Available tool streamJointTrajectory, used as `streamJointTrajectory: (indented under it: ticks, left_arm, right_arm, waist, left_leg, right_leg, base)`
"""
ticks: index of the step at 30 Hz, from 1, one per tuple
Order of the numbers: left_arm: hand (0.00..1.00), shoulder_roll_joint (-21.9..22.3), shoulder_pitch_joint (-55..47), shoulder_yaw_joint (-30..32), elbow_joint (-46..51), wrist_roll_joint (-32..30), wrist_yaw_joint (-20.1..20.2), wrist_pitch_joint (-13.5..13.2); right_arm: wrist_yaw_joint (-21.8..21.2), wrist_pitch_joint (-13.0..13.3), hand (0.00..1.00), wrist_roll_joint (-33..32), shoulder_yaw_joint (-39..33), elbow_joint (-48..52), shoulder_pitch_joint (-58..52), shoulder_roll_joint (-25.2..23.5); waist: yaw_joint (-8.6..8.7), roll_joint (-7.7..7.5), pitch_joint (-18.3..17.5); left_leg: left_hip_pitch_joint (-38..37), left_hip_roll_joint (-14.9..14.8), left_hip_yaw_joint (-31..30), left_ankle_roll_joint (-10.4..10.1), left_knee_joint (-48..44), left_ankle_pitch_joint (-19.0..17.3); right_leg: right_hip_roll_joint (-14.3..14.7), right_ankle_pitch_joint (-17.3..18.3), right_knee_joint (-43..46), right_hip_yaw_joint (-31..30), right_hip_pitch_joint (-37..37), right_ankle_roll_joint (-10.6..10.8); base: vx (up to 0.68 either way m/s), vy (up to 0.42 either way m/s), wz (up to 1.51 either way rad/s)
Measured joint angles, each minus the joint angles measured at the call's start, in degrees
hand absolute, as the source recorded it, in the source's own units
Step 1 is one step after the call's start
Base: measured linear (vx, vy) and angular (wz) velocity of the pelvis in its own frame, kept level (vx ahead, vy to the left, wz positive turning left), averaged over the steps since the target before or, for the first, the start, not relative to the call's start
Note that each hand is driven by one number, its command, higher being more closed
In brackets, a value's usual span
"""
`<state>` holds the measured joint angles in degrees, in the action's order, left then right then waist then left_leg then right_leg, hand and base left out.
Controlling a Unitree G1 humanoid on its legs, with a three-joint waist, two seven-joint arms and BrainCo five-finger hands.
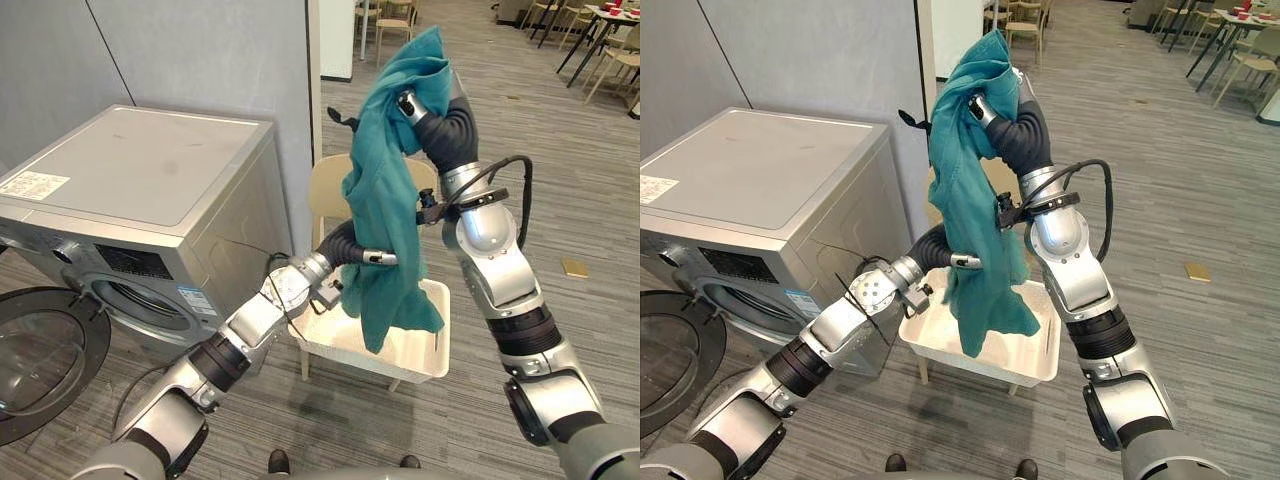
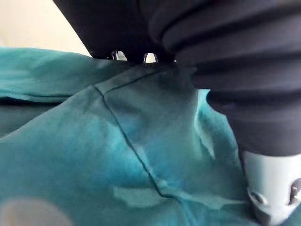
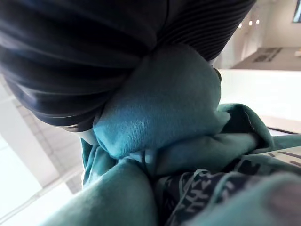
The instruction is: Pick up the laundry basket with both hands and put the clothes into the washing machine.
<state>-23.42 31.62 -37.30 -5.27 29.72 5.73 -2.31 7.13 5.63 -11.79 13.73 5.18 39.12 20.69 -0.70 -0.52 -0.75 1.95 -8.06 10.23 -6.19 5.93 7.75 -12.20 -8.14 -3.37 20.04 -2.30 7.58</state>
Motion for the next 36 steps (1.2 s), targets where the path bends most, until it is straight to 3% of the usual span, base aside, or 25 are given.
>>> streamJointTrajectory:
  ticks: [6, 18, 19, 30, 36]
  left_arm:
    - [1.00, 0.0, -0.1, -0.7, 0.2, -0.7, 0.0, -0.2]
    - [1.00, 8.0, -4.4, 3.1, -0.3, -6.6, -6.2, -0.7]
    - [1.00, 8.4, -4.7, 3.4, -0.4, -7.0, -6.3, -0.7]
    - [1.00, 11.9, -11.8, 8.7, -2.1, -9.9, -9.6, -0.7]
    - [1.00, 13.0, -19.4, 18.4, 3.7, -10.4, -11.8, -0.8]
  right_arm:
    - [-1.1, 0.0, 1.00, -1.2, 1.5, 0.0, 0.0, -1.7]
    - [-1.0, 0.0, 1.00, -0.7, 3.2, -2.2, -0.1, -7.0]
    - [-1.0, 0.0, 0.00, -0.5, 3.2, -2.3, -0.1, -7.1]
    - [-0.7, -1.0, 0.00, 0.9, 4.0, -4.2, -5.1, -9.4]
    - [0.2, -1.2, 0.00, 1.3, -2.0, -3.1, -11.1, -10.3]
  waist:
    - [0.00, 0.64, -0.5]
    - [-0.05, 0.84, -0.8]
    - [-0.05, 0.81, -0.8]
    - [-0.14, 0.26, -1.5]
    - [-0.11, -0.26, -1.9]
  left_leg:
    - [0.0, 0.0, 0.0, 0.0, 0.0, 0.0]
    - [0.0, -0.1, -0.3, 0.0, 0.0, 0.0]
    - [0.0, -0.1, -0.3, 0.0, 0.0, 0.0]
    - [0.0, -0.1, -0.5, 0.0, 0.0, 0.0]
    - [-0.1, -0.1, -0.6, 0.0, 0.0, 0.0]
  right_leg:
    - [0.0, 0.0, 0.0, 0.0, 0.0, 0.0]
    - [0.1, -0.1, -0.2, 0.0, 0.0, -0.1]
    - [0.1, -0.1, -0.2, 0.0, 0.0, -0.1]
    - [0.1, -0.1, -0.2, 0.1, 0.2, -0.1]
    - [0.1, -0.1, -0.6, 0.2, 0.6, -0.1]
  base:
    - [0.00, 0.000, 0.00]
    - [0.00, 0.000, 0.00]
    - [0.00, 0.000, 0.00]
    - [0.00, 0.000, 0.00]
    - [0.00, 0.000, 0.00]
